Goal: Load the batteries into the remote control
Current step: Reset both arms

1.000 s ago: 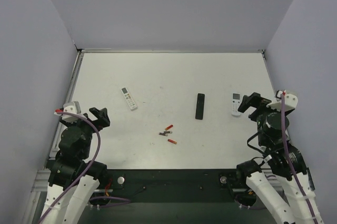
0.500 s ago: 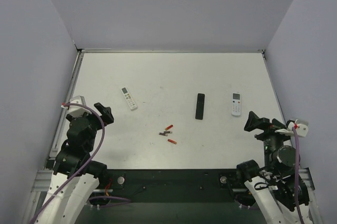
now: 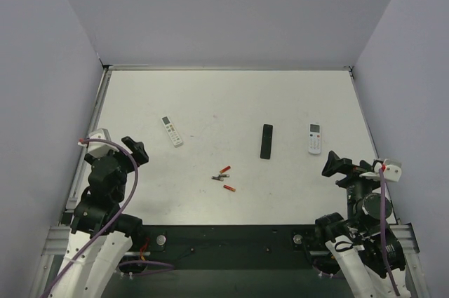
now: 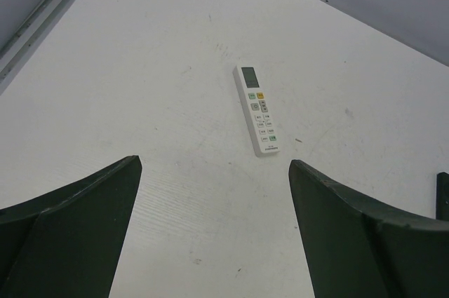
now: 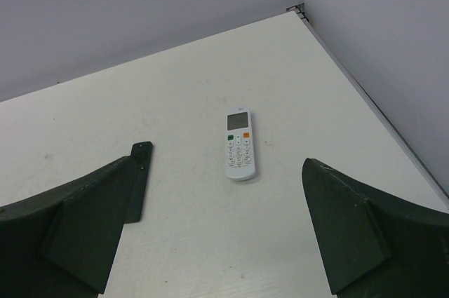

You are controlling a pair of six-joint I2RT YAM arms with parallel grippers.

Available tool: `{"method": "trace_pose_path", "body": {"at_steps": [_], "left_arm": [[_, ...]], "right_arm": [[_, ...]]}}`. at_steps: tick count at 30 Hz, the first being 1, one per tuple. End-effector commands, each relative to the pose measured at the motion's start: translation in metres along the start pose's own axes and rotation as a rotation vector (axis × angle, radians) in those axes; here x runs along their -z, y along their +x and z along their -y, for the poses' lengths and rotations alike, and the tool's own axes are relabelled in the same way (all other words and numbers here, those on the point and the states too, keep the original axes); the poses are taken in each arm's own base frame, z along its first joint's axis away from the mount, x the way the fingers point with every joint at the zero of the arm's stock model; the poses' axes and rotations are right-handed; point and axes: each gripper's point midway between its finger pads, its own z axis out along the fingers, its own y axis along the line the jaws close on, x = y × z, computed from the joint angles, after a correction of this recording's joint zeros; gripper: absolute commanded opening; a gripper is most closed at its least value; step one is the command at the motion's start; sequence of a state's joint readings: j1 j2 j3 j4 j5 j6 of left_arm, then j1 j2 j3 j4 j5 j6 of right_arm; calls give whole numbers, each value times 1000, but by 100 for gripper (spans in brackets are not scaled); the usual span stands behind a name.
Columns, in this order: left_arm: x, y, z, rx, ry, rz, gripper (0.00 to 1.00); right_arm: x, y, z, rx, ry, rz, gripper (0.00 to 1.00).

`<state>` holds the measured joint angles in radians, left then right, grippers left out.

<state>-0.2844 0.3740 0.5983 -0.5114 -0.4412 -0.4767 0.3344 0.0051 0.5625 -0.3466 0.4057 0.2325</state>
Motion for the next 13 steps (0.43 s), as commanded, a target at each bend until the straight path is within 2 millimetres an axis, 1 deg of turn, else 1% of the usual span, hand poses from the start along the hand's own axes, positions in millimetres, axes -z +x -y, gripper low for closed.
{"method": "trace_pose_path", "body": {"at_steps": [1,10,13], "left_arm": [[1,-17,-1,26,-4,75,97],[-2,-18,-4,44,-8,77,97],[-4,-17,-4,47,-5,71,97]], "right_arm": [[7,-22,-2,-26,-39,106,100],[8,-23,-8,-27,-68,100,100],[8,-24,-5,-22,-55,104,100]]}}
